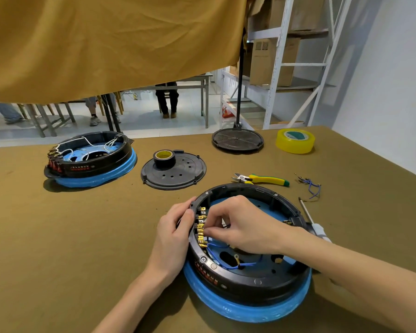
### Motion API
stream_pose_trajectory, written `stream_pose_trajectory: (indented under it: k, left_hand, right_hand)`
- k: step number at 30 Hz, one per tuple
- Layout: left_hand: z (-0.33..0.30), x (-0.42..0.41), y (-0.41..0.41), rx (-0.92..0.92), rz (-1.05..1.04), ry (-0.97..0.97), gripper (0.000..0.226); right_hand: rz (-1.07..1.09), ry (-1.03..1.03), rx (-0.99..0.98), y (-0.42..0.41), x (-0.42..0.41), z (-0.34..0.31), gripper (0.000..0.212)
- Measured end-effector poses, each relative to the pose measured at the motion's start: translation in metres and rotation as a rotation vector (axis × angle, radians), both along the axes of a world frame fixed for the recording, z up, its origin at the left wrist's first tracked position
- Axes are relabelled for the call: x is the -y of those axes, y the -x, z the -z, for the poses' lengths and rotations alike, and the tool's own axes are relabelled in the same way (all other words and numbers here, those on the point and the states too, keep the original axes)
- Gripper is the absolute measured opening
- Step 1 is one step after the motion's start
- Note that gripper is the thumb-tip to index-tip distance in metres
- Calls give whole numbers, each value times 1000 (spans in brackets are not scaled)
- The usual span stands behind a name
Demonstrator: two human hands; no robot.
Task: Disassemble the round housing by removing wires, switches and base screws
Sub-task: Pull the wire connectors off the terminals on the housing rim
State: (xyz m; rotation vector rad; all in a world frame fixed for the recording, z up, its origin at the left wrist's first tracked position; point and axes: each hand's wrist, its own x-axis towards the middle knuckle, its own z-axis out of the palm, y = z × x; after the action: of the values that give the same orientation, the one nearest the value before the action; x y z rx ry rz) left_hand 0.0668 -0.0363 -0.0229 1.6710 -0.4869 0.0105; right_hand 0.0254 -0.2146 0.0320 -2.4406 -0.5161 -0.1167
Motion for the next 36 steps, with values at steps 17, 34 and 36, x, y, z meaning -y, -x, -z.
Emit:
stream_pose_trajectory:
  k: [17, 34, 36]
  left_hand:
    - [-4, -6, 3, -69, 34, -284, 53]
    - [4, -6, 5, -8, 53, -391, 73]
    - [3, -7, 5, -14, 52, -384, 73]
  right_hand:
    - [71, 75, 33, 4, 0, -1, 9]
    - [77, 43, 6, 1, 2, 1, 10]
    - [78, 43, 5, 0, 2, 1, 11]
